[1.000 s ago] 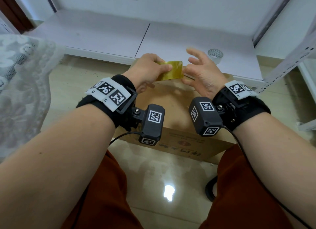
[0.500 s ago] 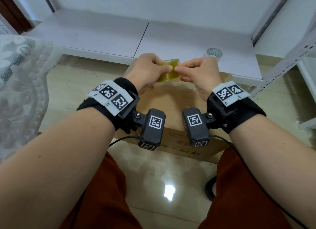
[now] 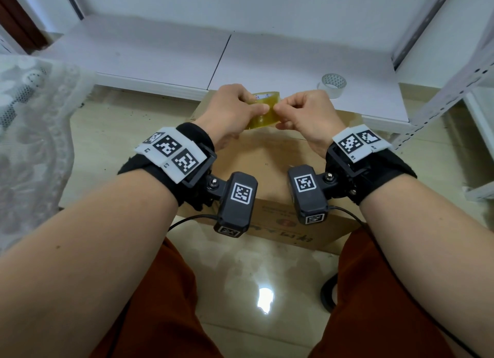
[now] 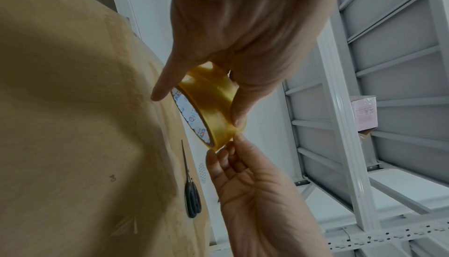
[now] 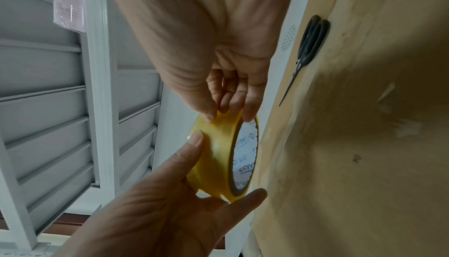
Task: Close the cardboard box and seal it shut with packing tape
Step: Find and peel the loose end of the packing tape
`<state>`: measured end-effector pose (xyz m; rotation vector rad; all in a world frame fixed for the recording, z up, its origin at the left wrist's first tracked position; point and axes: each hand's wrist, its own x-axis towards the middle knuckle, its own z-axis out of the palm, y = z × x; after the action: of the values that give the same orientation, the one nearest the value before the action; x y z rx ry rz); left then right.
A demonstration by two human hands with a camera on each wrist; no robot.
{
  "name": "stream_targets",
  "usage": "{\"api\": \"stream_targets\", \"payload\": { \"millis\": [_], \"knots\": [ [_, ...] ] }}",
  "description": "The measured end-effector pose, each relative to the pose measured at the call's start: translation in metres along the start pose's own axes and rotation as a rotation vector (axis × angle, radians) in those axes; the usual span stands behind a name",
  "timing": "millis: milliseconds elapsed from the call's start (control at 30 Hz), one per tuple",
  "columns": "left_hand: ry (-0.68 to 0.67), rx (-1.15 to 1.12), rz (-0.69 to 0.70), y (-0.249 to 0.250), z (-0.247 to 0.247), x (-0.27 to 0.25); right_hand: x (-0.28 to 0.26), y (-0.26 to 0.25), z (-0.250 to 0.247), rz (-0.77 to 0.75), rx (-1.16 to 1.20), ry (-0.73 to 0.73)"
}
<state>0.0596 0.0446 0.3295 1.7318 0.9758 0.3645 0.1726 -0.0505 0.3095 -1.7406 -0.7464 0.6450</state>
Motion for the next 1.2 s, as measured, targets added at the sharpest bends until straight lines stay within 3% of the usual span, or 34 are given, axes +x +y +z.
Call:
{"api": "stream_targets", "payload": {
  "millis": [467, 933, 1200],
  "knots": [
    [-0.012, -0.045, -0.042, 0.0011, -0.0073, 0.0009, 0.0029, 0.0004, -0.0019, -0.014, 0.059, -0.07],
    [-0.037, -0.052, -0.02, 0.0035, -0.0033, -0.0021, -0.0002, 0.0, 0.0017, -0.026, 0.159, 0.098],
    [-0.024, -0.037, -0.023, 0.0021, -0.0019, -0.0011, 0.0015, 0.0025, 0.0053, -0.036, 0.088, 0.087]
  ]
}}
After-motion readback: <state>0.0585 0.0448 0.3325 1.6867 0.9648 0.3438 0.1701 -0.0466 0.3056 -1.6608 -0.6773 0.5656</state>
